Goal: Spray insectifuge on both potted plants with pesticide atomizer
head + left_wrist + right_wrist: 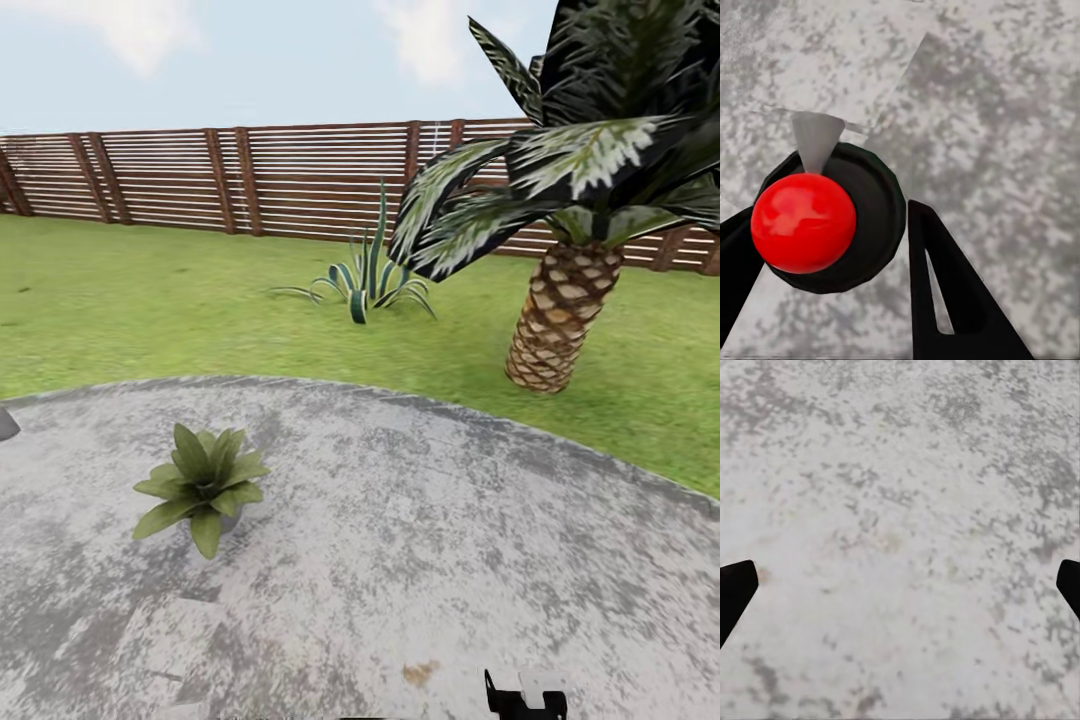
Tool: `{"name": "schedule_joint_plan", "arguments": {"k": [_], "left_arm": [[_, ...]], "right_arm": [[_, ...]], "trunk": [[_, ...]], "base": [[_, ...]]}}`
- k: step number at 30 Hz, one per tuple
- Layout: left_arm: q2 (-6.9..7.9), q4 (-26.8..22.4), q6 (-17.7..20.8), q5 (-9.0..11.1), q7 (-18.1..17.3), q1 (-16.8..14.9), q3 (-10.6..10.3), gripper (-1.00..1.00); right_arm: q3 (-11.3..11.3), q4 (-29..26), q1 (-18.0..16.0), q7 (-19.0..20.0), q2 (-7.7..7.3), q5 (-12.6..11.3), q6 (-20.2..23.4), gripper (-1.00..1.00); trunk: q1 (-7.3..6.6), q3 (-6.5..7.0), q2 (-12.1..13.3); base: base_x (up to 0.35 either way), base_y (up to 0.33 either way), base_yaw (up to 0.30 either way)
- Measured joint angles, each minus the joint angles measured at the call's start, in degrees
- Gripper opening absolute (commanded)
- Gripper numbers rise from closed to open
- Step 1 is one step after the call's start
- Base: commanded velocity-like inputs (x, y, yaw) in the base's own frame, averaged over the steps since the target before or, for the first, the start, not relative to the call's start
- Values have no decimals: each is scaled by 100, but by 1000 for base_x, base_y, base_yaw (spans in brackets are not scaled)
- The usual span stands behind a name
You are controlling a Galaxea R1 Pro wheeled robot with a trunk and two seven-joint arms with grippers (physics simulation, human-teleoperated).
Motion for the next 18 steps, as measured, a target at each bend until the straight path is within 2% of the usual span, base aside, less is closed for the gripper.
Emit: {"name": "schedule_joint_plan", "arguments": {"k": [9,10,11,18], "left_arm": [[-6,-28,-1,-44,-105,0,-58,-100],[53,-34,5,-66,-590,-8,-72,-100],[72,-34,5,-47,-688,-8,-41,-100],[99,-19,4,-63,-863,-9,-49,-100]], "right_arm": [[9,0,0,10,126,11,8,100],[8,0,0,10,124,11,11,100],[9,0,0,10,123,11,10,100],[8,0,0,10,125,11,10,100]], "trunk": [[0,0,0],[0,0,0],[0,0,0],[0,0,0]], "base": [[0,0,278],[0,0,278],[0,0,278],[0,0,278]]}}
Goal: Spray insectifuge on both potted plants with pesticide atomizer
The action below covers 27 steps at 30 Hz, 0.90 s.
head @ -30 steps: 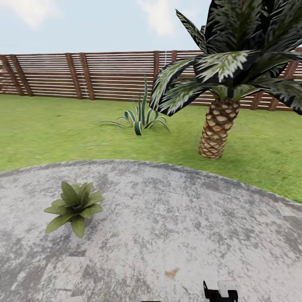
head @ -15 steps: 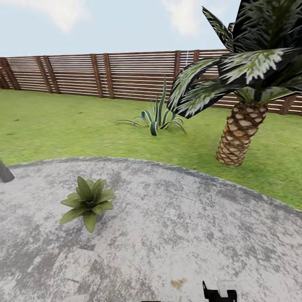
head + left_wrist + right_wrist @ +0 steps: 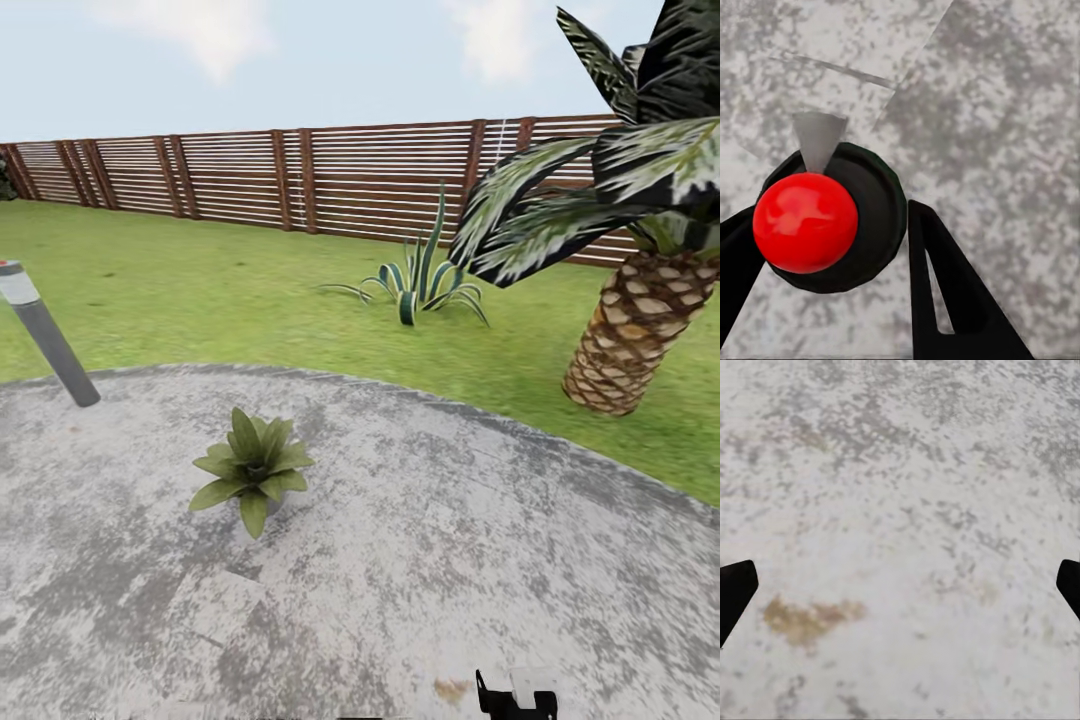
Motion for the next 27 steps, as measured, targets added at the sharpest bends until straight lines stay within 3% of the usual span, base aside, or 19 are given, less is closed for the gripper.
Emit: {"name": "schedule_joint_plan", "arguments": {"k": [5,6,7,8,11,13,19,23,27], "left_arm": [[8,-11,4,-14,-40,-1,-15,-100],[14,-14,5,-23,-143,-3,-30,-100],[22,-17,7,-30,-310,-19,-35,-100],[226,-23,53,-439,-1503,-77,-217,-100],[321,-122,157,-508,-1586,-175,-269,-100],[302,-184,92,-577,-1654,-109,-289,-100],[410,-383,-98,-357,-1424,-147,-59,-100],[539,-515,-69,-416,-1449,-281,-91,-100],[556,-646,64,-520,-1578,-414,-101,-100]], "right_arm": [[4,-1,1,16,-8,12,7,100],[48,-4,1,27,-10,119,8,100],[157,-8,2,40,-15,311,10,100],[900,-93,-1,177,-39,1337,13,100],[919,-189,-49,265,58,1432,112,100],[870,-254,-60,323,123,1436,114,100],[761,-67,-96,149,302,1267,-77,100],[762,-196,-101,28,290,1164,-85,100],[784,-324,-112,-79,239,1190,-83,100]], "trunk": [[0,0,0],[0,0,0],[0,0,0],[0,0,0],[0,1,0],[0,0,0],[0,1,0],[0,1,0],[0,1,0]], "base": [[0,0,147],[0,0,27],[0,0,4],[0,0,0],[0,0,0],[0,0,0],[0,0,0],[0,0,0],[0,0,0]]}}
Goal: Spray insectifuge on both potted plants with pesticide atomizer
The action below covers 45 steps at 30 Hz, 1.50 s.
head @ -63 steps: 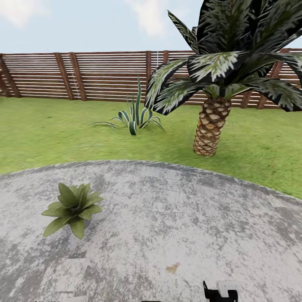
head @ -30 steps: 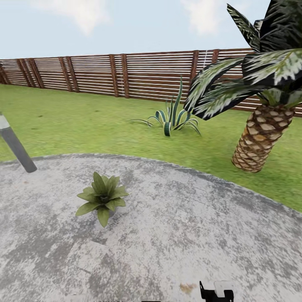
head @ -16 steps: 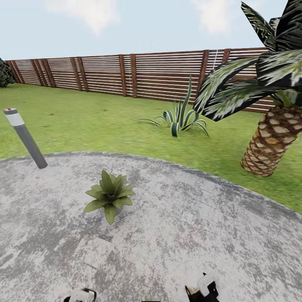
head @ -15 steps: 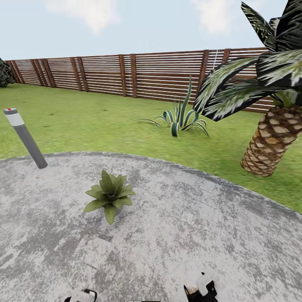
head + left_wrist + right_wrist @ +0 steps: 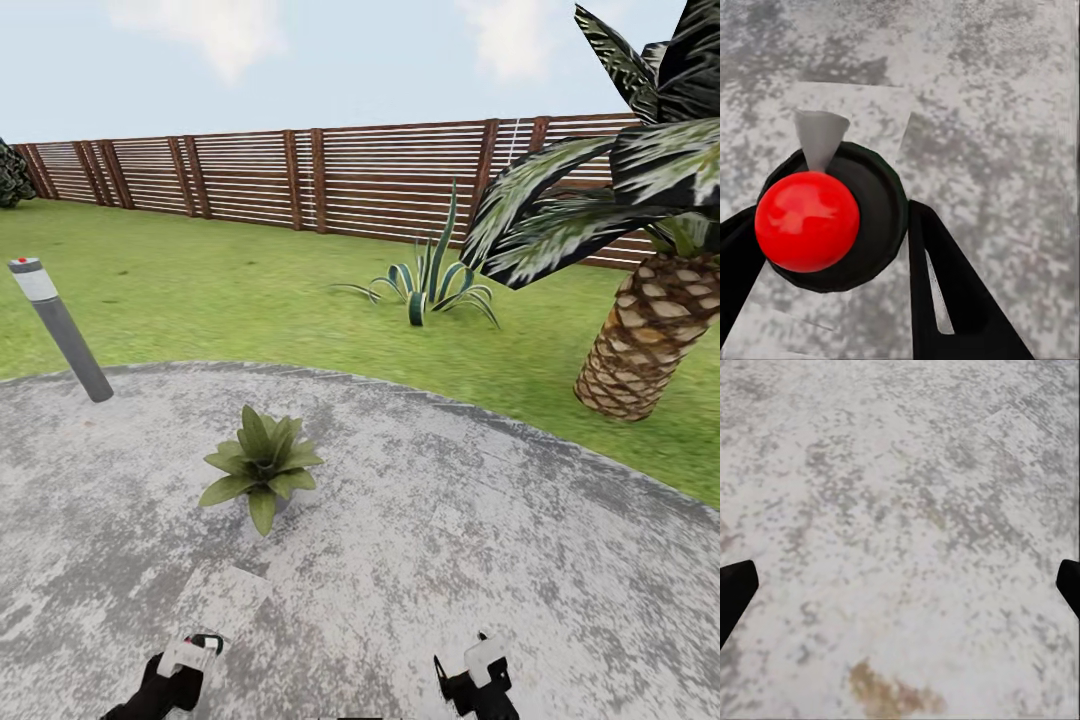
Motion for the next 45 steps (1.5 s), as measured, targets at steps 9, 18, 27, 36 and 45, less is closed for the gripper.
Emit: {"name": "schedule_joint_plan", "arguments": {"k": [9,18,27,36,45], "left_arm": [[-33,-648,1265,-2479,-3347,-1527,-19,-100],[-222,-891,1446,-3288,-3979,-1573,-379,-100],[-481,-902,1530,-3712,-4121,-1575,-523,-100],[-982,-943,1528,-4288,-4122,-1576,-522,-100],[-1403,-1165,1508,-4594,-4249,-1575,-554,-100]], "right_arm": [[57,-1319,-185,722,-65,1117,189,100],[42,-2309,-280,3207,-29,1660,1275,100],[48,-2578,-553,4755,-15,1677,1333,-100],[55,-2853,-563,5036,16,1679,1337,-100],[56,-2855,-563,5034,21,1688,1339,-100]], "trunk": [[1,-1,0],[0,0,0],[0,0,0],[0,0,0],[0,0,0]], "base": [[0,0,0],[0,0,0],[0,0,0],[0,0,0],[0,0,0]]}}
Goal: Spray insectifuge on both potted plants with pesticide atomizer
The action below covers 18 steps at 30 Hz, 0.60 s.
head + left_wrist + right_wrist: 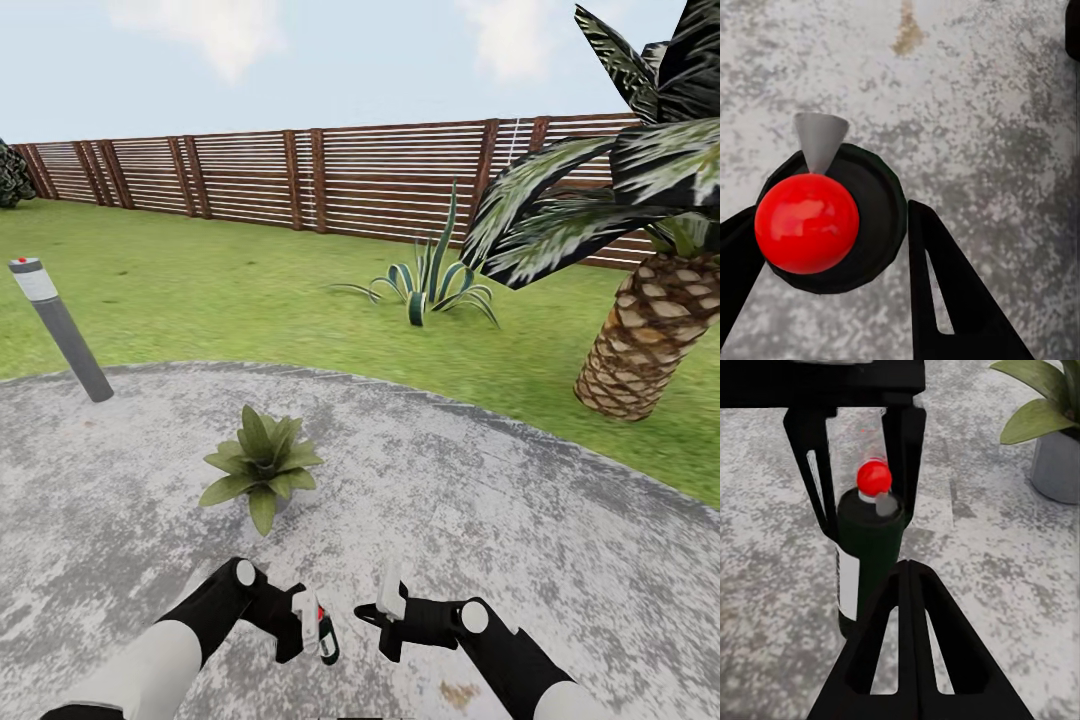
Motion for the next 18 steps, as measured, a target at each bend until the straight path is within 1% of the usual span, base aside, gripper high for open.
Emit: {"name": "schedule_joint_plan", "arguments": {"k": [3,6,7,10,11,15,18], "left_arm": [[-92,-1,-4,-27,-4,0,-22,-100],[-139,-7,6,-27,-2,0,-215,-100],[-218,-10,14,-17,-2,0,-267,-100],[-292,-10,10,-27,-1,0,-278,-100],[-337,-10,9,-21,5,0,-277,-100],[-356,-224,31,-7,2,6,-264,-100],[-384,-274,40,-13,-1,13,-263,-100]], "right_arm": [[0,0,0,-4,0,0,0,-100],[0,4,0,-4,0,0,0,-100],[0,7,0,-5,0,0,0,-100],[0,4,0,-5,0,0,0,-100],[0,0,0,-5,0,0,0,-100],[0,0,0,-5,0,0,-2,-100],[0,0,0,-5,0,0,-1,-100]], "trunk": [[0,0,0],[0,0,0],[0,0,0],[0,0,0],[0,0,0],[0,0,0],[0,0,0]], "base": [[0,0,0],[0,0,0],[0,0,0],[0,0,0],[0,0,0],[0,0,0],[0,0,0]]}}
